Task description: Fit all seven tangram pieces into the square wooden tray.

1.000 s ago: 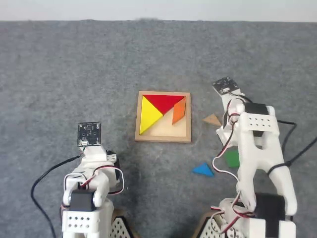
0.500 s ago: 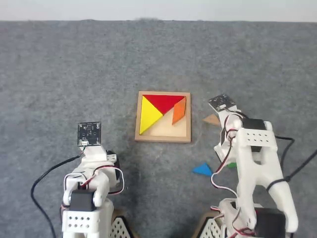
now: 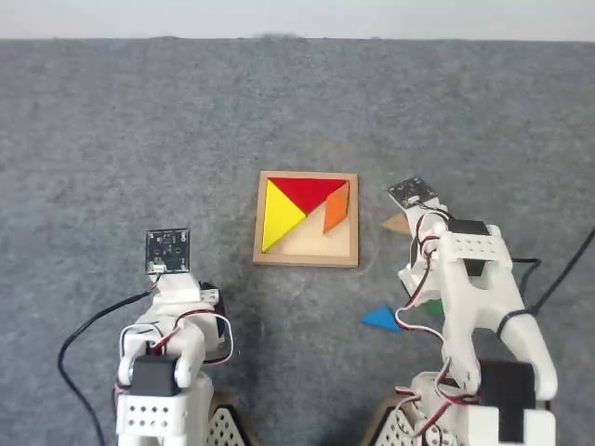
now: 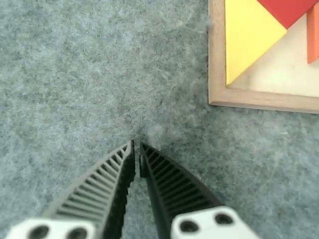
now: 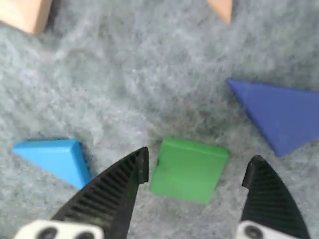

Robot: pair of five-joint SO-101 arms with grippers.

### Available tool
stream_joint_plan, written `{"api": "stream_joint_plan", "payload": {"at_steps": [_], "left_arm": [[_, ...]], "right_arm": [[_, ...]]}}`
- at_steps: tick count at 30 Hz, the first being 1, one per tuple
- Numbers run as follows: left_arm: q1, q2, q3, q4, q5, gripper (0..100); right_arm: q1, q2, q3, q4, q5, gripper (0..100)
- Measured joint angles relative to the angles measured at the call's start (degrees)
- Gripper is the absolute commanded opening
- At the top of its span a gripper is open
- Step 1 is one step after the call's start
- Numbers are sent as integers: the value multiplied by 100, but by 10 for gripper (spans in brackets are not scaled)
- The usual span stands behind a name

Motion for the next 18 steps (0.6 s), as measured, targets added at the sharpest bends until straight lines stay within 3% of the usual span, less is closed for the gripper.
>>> {"api": "stream_joint_plan", "payload": {"at_steps": [8, 18], "left_arm": [[0, 0, 0, 0, 0, 14], [0, 0, 0, 0, 0, 14]], "right_arm": [[9, 0, -809, 18, -62, 307], [26, 0, -1363, 941, -369, 310]]}}
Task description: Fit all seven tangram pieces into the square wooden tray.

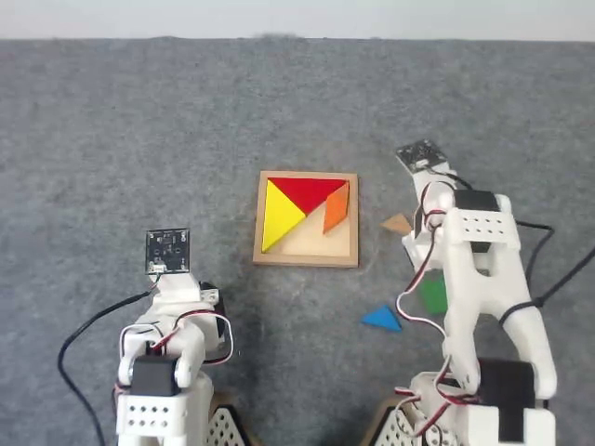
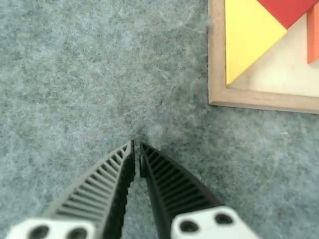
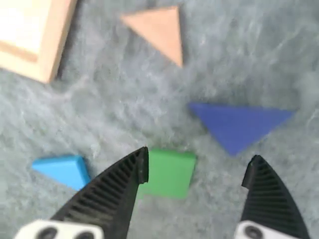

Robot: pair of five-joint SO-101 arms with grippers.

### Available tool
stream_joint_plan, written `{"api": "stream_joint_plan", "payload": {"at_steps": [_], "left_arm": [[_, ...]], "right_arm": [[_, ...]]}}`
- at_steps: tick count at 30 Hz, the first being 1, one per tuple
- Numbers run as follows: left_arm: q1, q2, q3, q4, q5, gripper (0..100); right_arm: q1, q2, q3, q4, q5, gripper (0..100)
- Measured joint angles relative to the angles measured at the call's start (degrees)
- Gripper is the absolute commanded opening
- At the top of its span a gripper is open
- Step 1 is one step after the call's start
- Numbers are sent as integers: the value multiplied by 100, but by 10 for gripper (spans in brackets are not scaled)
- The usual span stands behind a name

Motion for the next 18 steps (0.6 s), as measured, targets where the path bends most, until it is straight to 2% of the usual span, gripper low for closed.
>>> {"api": "stream_joint_plan", "payload": {"at_steps": [6, 18], "left_arm": [[0, 0, 0, 0, 0, 14], [0, 0, 0, 0, 0, 14]], "right_arm": [[220, 9, 730, -229, 607, 309], [229, 44, 1371, -853, 677, 308]]}}
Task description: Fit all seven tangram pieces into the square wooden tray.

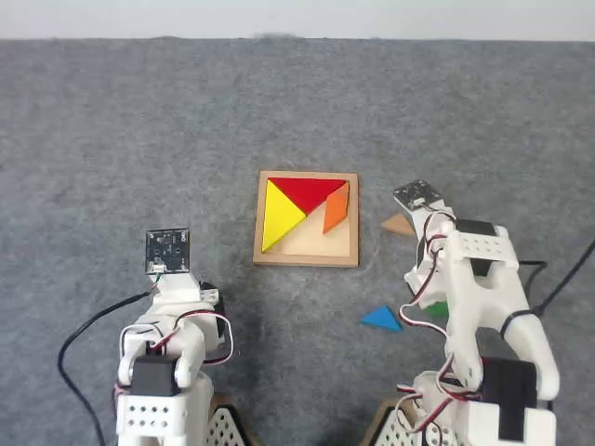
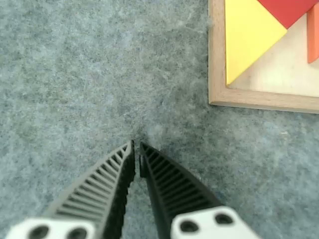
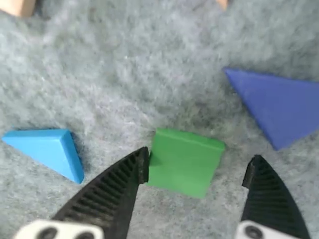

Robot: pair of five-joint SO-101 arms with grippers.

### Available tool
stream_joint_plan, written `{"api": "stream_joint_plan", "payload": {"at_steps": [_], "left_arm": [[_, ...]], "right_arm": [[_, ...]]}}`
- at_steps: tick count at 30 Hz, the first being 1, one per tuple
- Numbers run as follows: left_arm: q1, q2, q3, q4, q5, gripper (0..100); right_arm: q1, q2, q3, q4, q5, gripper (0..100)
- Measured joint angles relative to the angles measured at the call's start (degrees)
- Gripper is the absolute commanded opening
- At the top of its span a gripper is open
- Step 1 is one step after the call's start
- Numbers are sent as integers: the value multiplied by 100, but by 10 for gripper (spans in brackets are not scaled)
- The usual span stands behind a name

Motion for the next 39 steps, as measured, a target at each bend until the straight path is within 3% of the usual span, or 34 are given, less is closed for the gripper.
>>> {"api": "stream_joint_plan", "payload": {"at_steps": [18, 25, 33, 39], "left_arm": [[0, 0, 0, 0, 0, 14], [0, 0, 0, 0, 0, 14], [0, 0, 0, 0, 0, 14], [0, 0, 0, 0, 0, 14]], "right_arm": [[0, 9, -88, -26, 0, 307], [-264, 466, -2092, 800, 9, 307], [-730, 2813, -4527, 1327, -378, 309], [-765, 4105, -5371, 1099, 149, 310]]}}
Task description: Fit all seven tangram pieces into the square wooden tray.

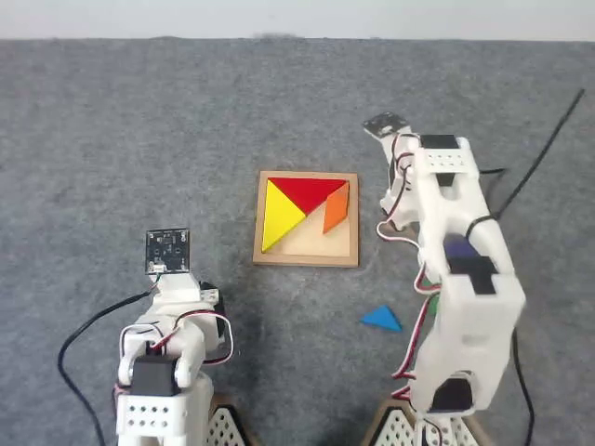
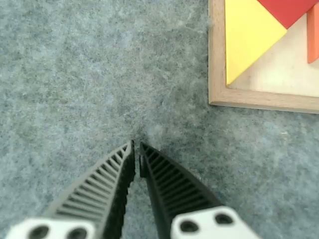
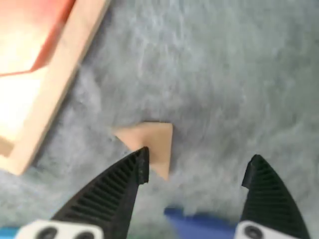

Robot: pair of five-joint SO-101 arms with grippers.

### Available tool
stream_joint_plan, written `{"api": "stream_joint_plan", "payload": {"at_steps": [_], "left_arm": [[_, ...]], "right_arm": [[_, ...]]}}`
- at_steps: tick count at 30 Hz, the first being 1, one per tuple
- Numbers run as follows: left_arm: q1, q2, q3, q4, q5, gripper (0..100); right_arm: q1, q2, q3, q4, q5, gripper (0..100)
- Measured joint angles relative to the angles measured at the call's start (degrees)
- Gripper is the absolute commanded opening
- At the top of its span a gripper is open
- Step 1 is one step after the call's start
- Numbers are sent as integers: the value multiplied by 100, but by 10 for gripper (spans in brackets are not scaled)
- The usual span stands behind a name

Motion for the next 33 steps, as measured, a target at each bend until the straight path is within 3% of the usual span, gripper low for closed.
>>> {"api": "stream_joint_plan", "payload": {"at_steps": [5, 23, 33], "left_arm": [[0, 0, 0, 0, 0, 14], [0, 0, 0, 0, 0, 14], [0, 0, 0, 0, 0, 14]], "right_arm": [[-18, 220, -229, 0, 730, 310], [-255, 325, -343, 149, 985, 307], [-378, -554, 1389, -563, 1011, 307]]}}
